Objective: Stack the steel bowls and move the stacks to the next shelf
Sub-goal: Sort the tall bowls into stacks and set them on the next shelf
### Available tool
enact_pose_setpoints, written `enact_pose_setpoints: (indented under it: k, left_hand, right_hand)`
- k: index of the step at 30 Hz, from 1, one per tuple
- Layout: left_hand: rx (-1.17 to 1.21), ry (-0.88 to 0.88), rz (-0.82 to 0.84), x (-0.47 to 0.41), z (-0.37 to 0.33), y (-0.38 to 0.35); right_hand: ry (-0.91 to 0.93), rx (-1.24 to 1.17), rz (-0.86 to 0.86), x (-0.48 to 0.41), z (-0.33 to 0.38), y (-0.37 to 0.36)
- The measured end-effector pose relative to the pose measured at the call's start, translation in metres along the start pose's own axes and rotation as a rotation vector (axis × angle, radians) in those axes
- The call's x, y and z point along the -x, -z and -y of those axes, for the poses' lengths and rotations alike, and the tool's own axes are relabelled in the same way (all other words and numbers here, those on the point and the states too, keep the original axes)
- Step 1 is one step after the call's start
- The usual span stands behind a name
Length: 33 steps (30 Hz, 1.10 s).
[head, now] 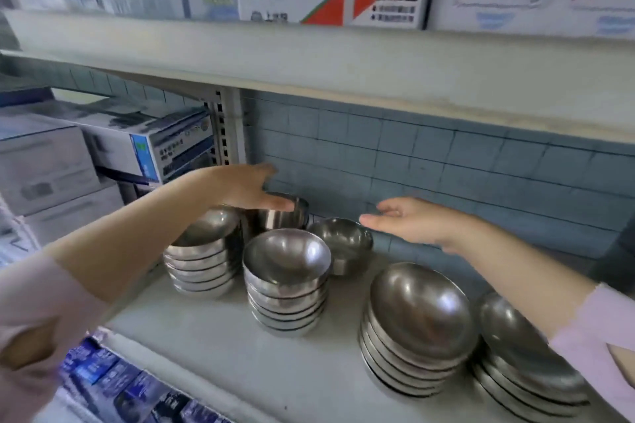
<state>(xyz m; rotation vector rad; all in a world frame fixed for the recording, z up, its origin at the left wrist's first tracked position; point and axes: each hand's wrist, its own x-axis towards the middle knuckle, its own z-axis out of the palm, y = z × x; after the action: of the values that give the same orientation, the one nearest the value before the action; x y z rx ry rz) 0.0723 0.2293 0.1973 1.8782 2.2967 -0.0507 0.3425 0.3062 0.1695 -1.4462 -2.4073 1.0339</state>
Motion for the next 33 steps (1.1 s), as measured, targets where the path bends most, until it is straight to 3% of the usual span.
enact_pose_setpoints:
  k: [5, 13, 18, 27, 33]
  left_hand:
    - [-0.053, 0.019, 0.143, -0.064, 0.020, -0.020]
    - [0.019, -0.067, 0.268, -0.102, 0.030, -0.051]
    - [0.160, -0.062, 0.147, -0.101, 0.034, -0.048]
    - [0.432, -0.095, -0.075, -0.073, 0.060, -0.021]
    - [0.455, -0.167, -0.175, -0.062, 0.072, -0.024]
  right_hand:
    - [-0.252, 0.087, 0.168, -0.042, 0.021, -0.020]
    - [-0.380, 0.154, 0.146, -0.072, 0.034, -0.043]
    - [-0.445, 0.049, 0.118, -0.080, 0.039, -0.048]
    - [-0.571, 0.092, 0.172, -0.098, 0.074, -0.065]
    - [-0.533, 0.302, 0.250, -0.108, 0.083, -0.074]
